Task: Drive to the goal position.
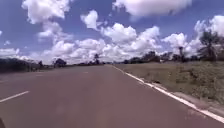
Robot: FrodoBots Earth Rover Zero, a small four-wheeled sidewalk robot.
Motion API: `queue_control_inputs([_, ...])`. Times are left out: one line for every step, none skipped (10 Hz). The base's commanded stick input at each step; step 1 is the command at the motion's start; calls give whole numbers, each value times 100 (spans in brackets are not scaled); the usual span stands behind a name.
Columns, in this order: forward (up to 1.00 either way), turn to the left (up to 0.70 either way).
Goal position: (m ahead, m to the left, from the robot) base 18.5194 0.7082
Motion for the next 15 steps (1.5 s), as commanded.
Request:
queue_control_inputs([100,0])
queue_control_inputs([100,0])
queue_control_inputs([100,0])
queue_control_inputs([100,0])
queue_control_inputs([100,0])
queue_control_inputs([100,0])
queue_control_inputs([100,0])
queue_control_inputs([100,0])
queue_control_inputs([100,0])
queue_control_inputs([100,0])
queue_control_inputs([100,0])
queue_control_inputs([100,0])
queue_control_inputs([100,0])
queue_control_inputs([100,0])
queue_control_inputs([100,0])
